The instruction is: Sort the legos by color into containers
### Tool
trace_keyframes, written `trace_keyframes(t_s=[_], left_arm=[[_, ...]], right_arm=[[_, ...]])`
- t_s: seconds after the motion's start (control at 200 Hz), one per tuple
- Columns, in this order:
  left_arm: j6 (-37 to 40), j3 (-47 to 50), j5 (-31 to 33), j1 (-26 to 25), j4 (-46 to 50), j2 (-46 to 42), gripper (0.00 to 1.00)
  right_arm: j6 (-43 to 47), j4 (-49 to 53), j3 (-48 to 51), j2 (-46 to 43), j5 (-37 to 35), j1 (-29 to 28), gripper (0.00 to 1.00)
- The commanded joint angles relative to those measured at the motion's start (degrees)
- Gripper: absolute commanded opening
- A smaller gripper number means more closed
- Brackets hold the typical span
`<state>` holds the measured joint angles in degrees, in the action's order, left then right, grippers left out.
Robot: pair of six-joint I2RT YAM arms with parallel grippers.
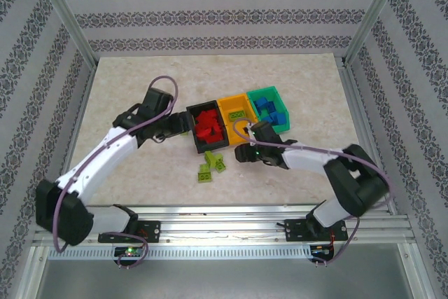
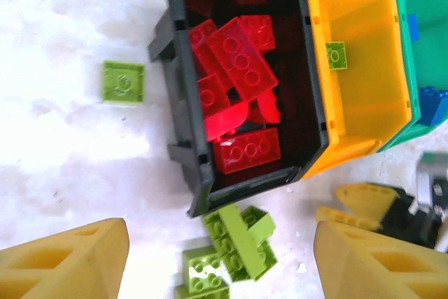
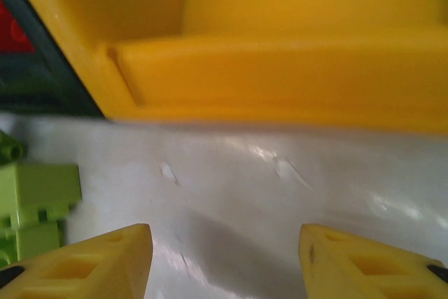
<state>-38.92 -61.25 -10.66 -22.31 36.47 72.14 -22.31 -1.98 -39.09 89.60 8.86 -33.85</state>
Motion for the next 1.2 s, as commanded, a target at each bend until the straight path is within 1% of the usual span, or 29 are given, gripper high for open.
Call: trace_keyframes(t_s=[0.0, 0.175, 0.195, 0.235, 0.315, 0.405, 0.495, 0.575, 0.7, 0.809, 0.949, 1.039, 1.194], left_arm=[[2.0, 4.0, 2.0, 1.9, 5.2, -4.5, 0.71], [2.3, 10.2, 1.5, 3.8, 9.0, -12.7, 0.71], [2.3, 10.7, 1.4, 4.1, 9.3, -13.5, 0.76], [2.7, 11.7, 1.0, 4.6, 9.9, -15.0, 0.76], [3.7, 11.8, 0.2, 6.1, 12.0, -16.7, 0.76], [4.9, 11.0, 0.7, 7.5, 13.9, -18.9, 0.76], [6.0, 10.5, 0.3, 9.3, 14.2, -20.9, 0.78], [7.4, 10.2, -1.2, 11.7, 14.5, -21.0, 0.78], [10.5, 10.0, -5.6, 16.4, 14.9, -18.6, 0.79], [13.9, 9.6, -8.0, 19.8, 15.2, -16.3, 0.79], [17.8, 10.6, -8.3, 22.9, 14.5, -14.2, 0.80], [18.5, 13.2, -12.9, 25.8, 11.7, -13.2, 0.80], [19.4, 13.6, -15.3, 28.0, 10.4, -11.8, 0.80]], right_arm=[[-1.1, -2.4, -6.1, 6.0, 0.7, -0.2, 0.57], [-0.9, -1.4, -17.9, 15.0, 2.1, 0.1, 0.57], [-0.9, -1.0, -19.3, 16.0, 2.3, 0.1, 0.57], [-1.2, -0.6, -22.1, 17.7, 2.7, 0.1, 0.57], [-1.7, -0.3, -26.8, 20.6, 3.7, 0.1, 0.57], [-2.5, -0.4, -29.4, 21.7, 4.9, 0.1, 0.57], [-3.2, -0.5, -29.0, 20.0, 6.2, -0.4, 0.57], [-3.0, -0.2, -26.4, 16.6, 6.9, -1.3, 0.57], [-1.0, 2.7, -21.6, 9.7, 8.2, -3.9, 0.58], [2.1, 8.1, -19.3, 5.6, 8.1, -6.6, 0.58], [4.0, 14.4, -18.5, 3.6, 6.4, -8.9, 0.58], [4.4, 17.2, -18.9, 3.3, 4.7, -10.1, 0.58], [6.0, 23.4, -22.4, 4.8, -0.3, -12.3, 0.59]])
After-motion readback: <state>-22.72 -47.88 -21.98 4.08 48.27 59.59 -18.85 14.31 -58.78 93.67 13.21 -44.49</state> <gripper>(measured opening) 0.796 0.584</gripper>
